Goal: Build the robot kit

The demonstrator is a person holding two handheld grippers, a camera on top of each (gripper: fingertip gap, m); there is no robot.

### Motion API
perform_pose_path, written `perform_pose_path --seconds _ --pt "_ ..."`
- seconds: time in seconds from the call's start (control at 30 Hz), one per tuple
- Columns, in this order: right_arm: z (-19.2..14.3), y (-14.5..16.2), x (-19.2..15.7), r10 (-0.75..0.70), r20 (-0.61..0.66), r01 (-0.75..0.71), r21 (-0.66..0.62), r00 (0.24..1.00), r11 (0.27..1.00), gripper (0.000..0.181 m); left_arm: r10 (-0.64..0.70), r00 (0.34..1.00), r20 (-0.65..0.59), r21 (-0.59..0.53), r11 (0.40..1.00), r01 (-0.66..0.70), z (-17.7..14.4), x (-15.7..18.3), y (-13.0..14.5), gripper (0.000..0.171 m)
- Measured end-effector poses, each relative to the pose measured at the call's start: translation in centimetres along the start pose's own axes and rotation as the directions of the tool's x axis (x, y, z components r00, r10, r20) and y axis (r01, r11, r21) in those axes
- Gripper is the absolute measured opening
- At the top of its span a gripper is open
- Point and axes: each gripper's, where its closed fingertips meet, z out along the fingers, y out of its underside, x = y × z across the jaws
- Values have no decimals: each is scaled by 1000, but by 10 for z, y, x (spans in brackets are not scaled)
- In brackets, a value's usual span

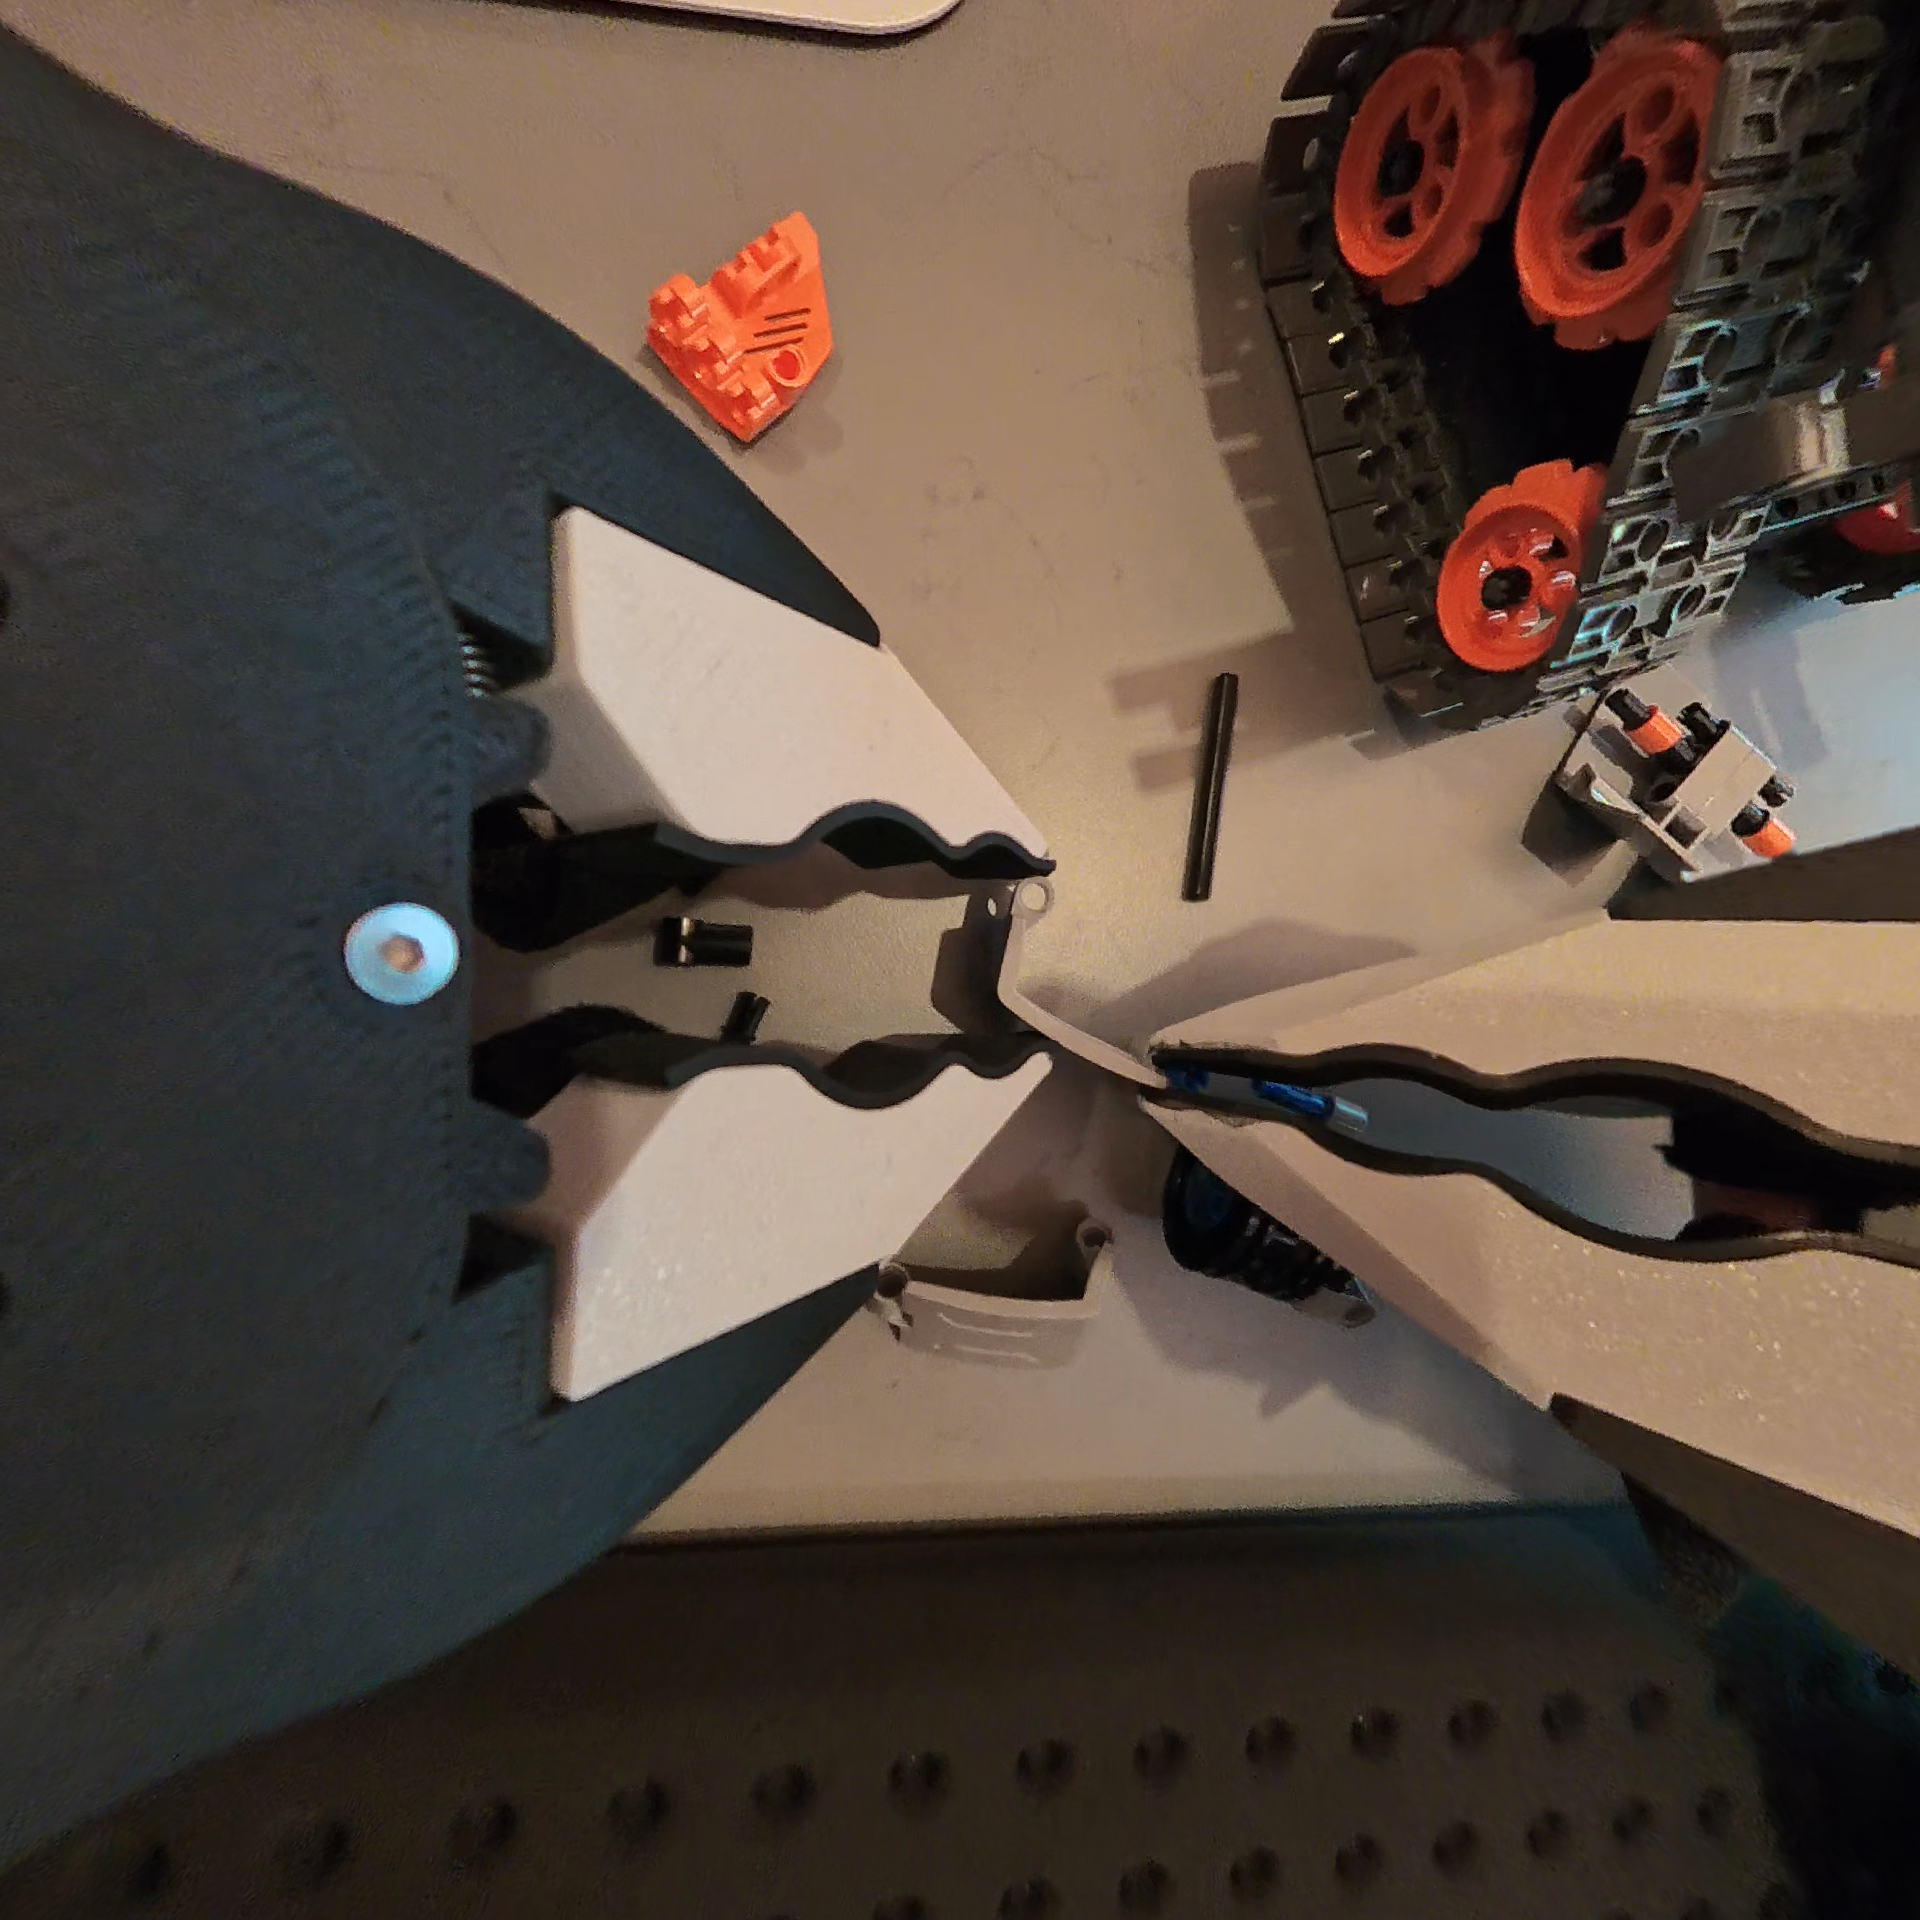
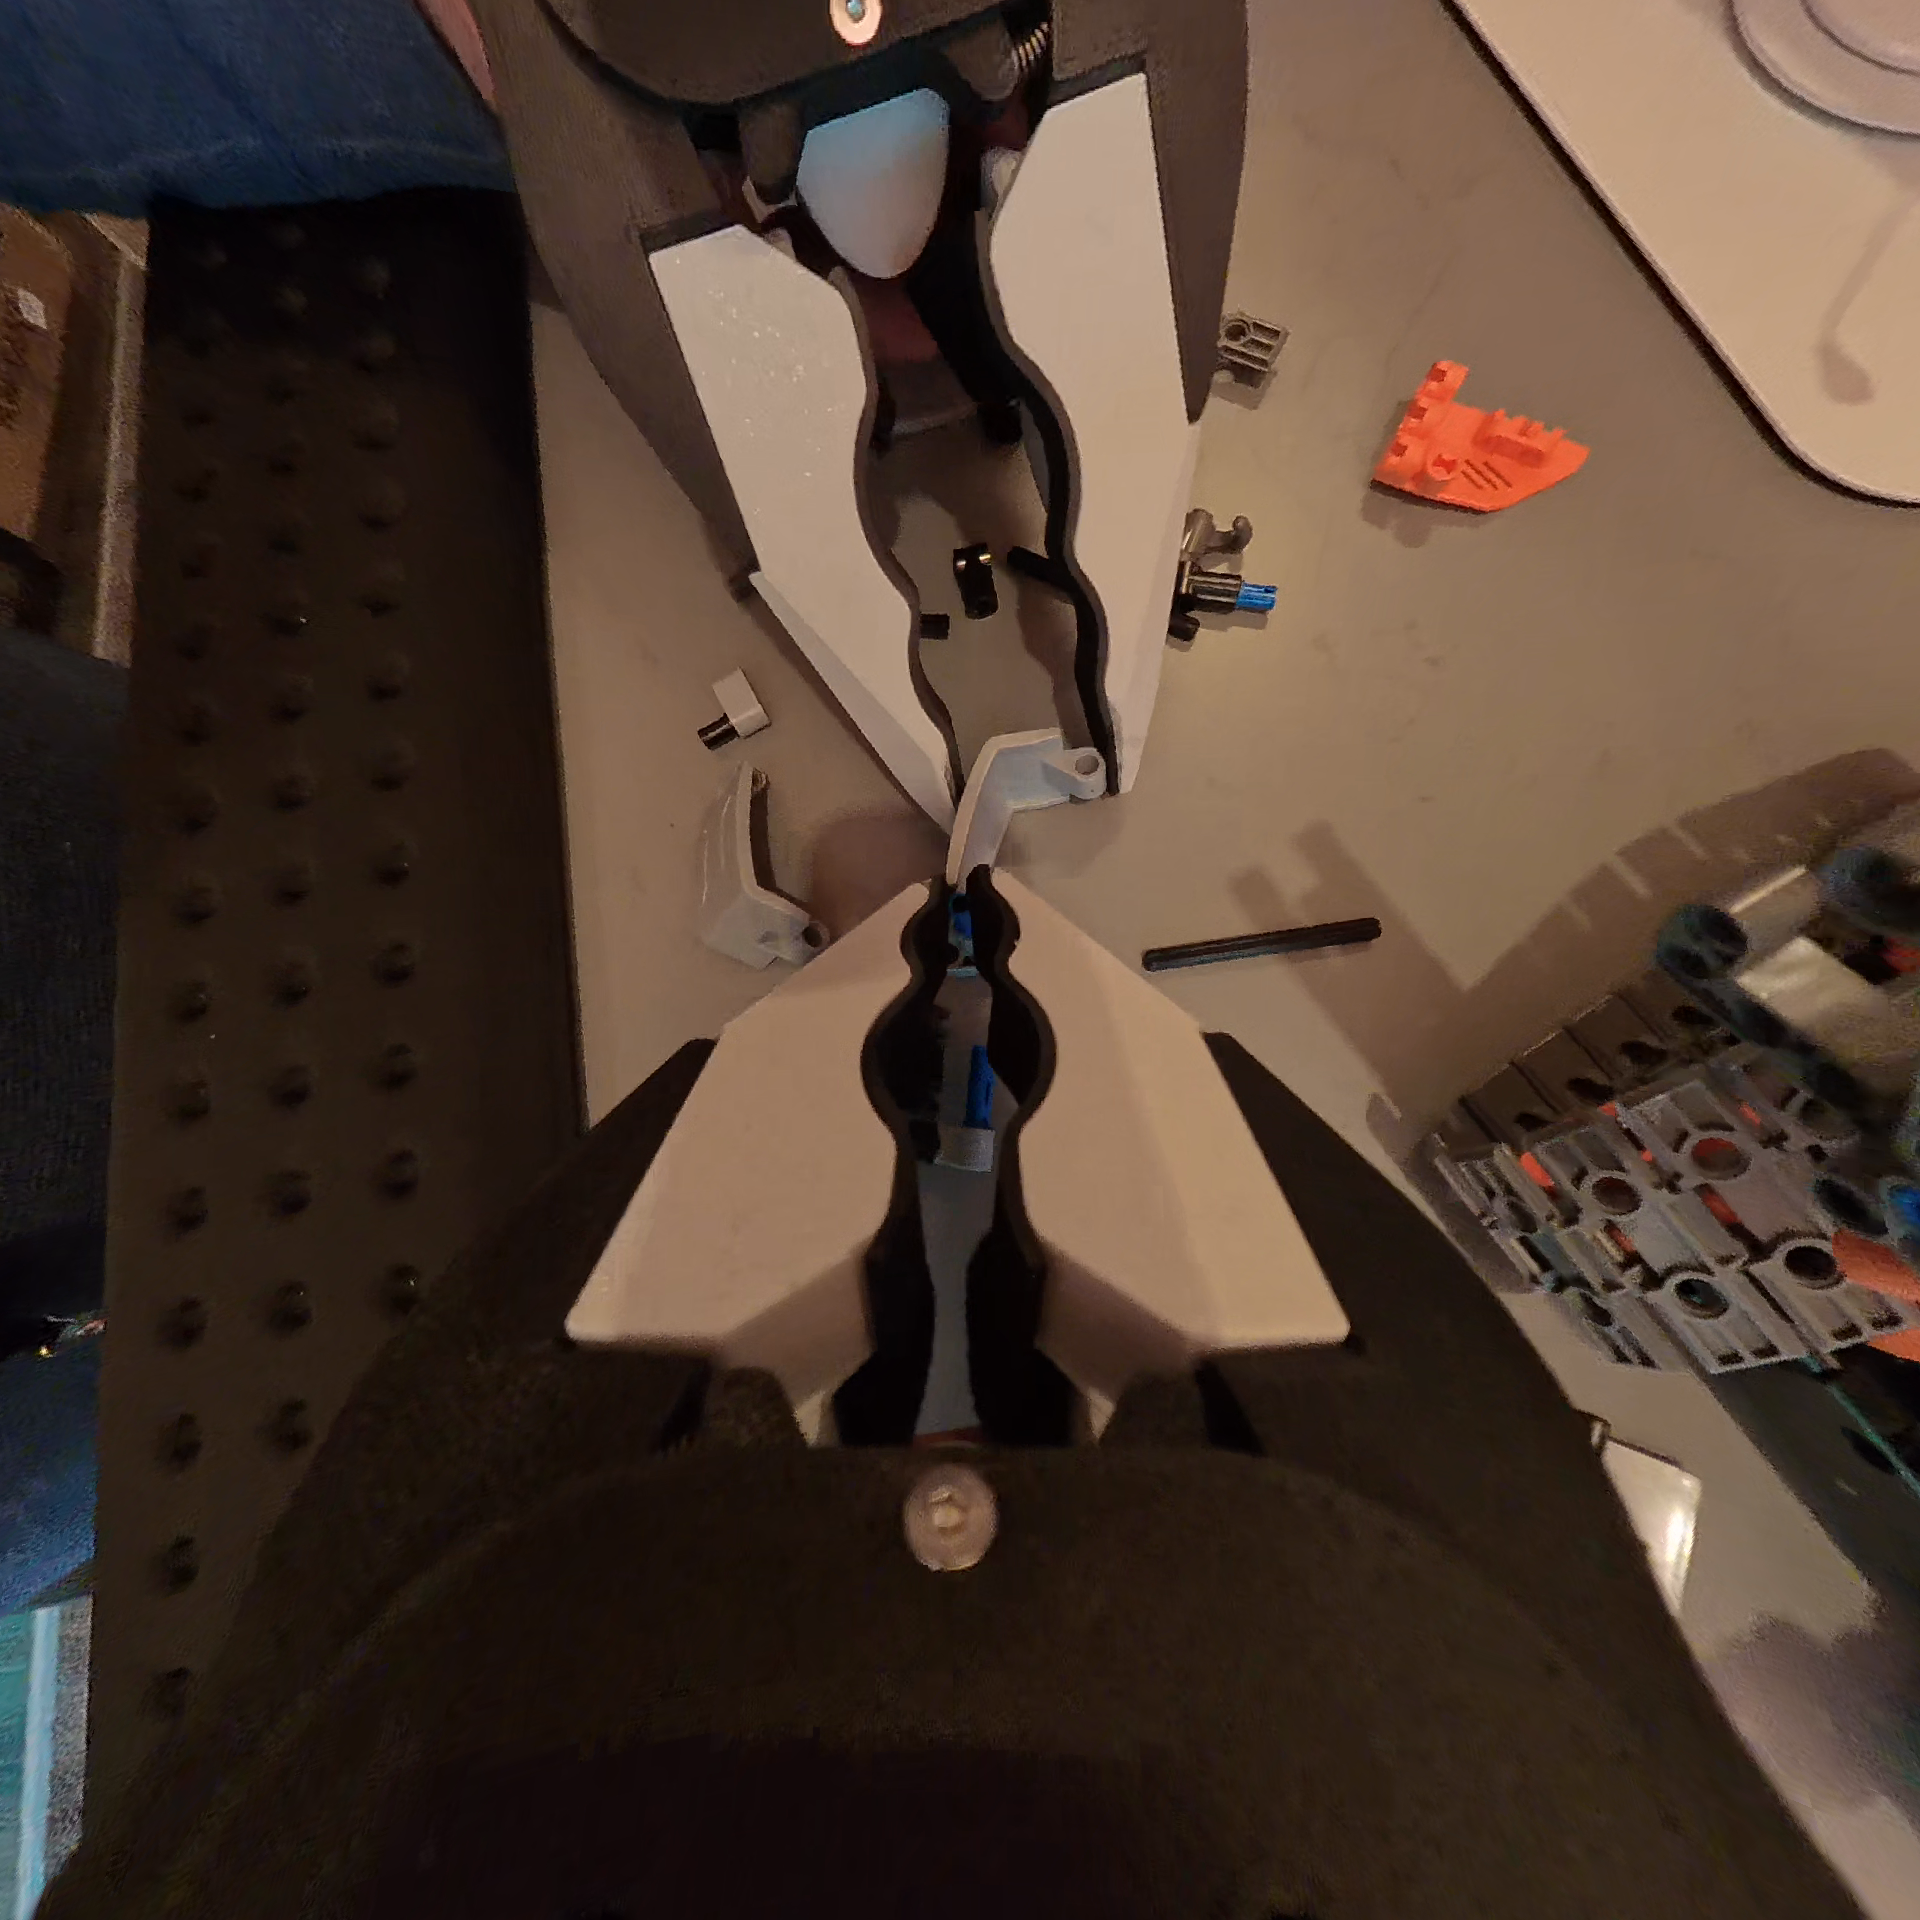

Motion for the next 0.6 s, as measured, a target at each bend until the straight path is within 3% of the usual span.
perform_pose_path --seconds 0.6 --pt "-11 6 4 140 122 -156 126 983 980 4 67 997 42 -111 992 -62 3 -1 -9 25"
